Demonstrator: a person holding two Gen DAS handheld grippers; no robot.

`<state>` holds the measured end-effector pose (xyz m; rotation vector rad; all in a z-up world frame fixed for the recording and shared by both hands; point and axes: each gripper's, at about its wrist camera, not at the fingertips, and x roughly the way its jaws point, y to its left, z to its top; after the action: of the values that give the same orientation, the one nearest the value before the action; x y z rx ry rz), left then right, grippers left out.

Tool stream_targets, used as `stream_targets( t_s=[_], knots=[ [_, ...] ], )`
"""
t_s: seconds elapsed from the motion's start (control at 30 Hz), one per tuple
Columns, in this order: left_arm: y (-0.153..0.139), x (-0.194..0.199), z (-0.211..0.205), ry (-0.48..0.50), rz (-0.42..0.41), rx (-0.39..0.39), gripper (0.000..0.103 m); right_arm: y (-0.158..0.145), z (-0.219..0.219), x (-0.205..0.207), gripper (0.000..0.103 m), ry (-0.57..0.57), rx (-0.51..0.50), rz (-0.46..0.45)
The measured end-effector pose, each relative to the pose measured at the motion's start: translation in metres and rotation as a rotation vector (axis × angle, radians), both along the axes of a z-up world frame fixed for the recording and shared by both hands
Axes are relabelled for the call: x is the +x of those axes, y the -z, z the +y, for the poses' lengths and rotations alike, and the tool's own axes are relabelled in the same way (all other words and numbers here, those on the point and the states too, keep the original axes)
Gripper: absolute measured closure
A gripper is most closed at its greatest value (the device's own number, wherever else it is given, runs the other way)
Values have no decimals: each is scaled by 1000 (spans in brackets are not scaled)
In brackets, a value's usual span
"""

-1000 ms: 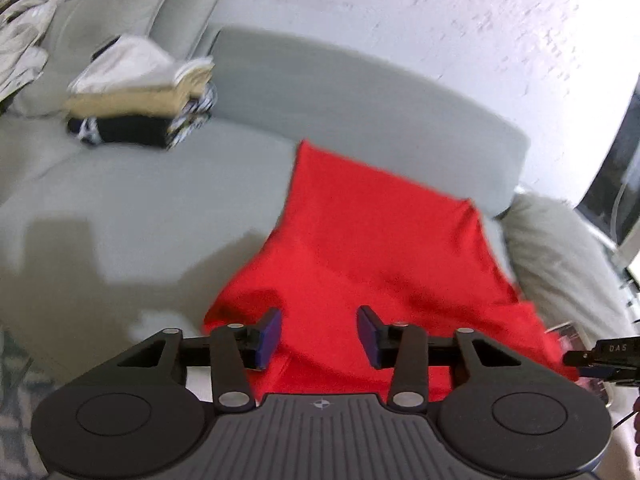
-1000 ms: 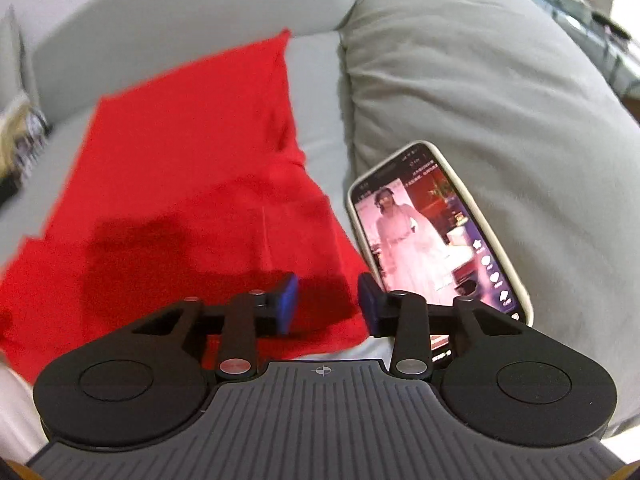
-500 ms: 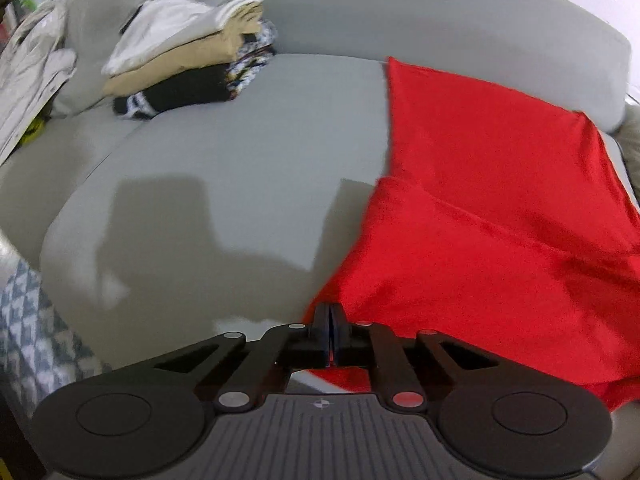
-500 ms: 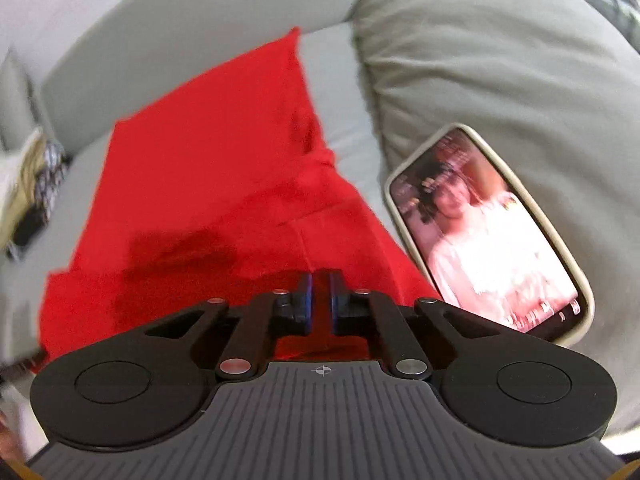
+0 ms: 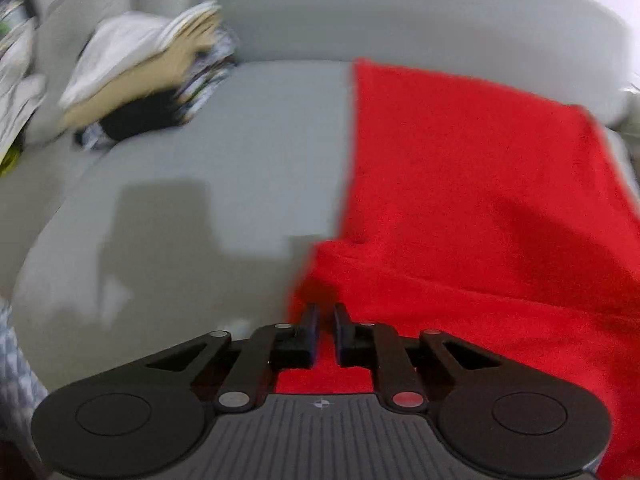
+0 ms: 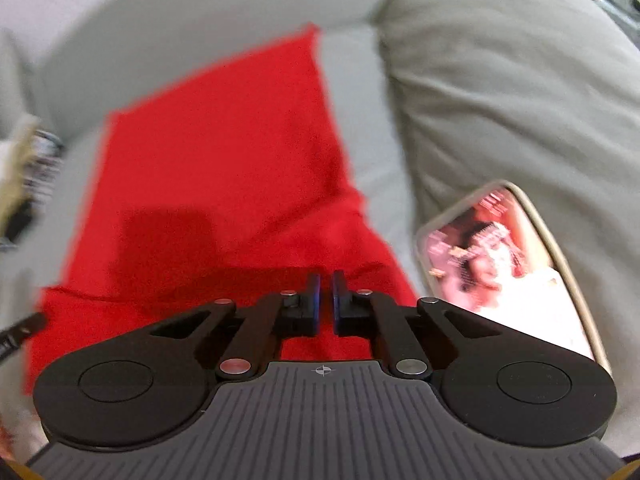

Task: Fold clothes

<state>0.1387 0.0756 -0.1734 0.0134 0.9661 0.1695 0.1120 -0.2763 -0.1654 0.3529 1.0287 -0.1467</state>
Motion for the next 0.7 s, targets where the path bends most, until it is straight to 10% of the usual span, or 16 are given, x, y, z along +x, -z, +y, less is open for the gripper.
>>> stream_targets(
  t_s=[0.13, 0.37, 0.5, 0.57, 0.7],
  knots=[
    [-28, -34, 0, 49, -70, -72, 94, -15, -19, -28, 88, 44, 72, -48],
    [-28, -107, -80, 460, -107, -138, 91, -25, 10, -59, 88, -197, 59, -46],
    [-22, -127, -84, 482, -60, -184, 87, -29, 3, -75, 83, -172, 35, -22],
    [-16, -131, -81, 458, -54, -184, 86, -36, -6, -91, 57, -121, 64, -12],
    [-4, -120, -76, 422, -55, -187, 87, -26, -38, -98, 58, 26, 229, 57]
  ],
)
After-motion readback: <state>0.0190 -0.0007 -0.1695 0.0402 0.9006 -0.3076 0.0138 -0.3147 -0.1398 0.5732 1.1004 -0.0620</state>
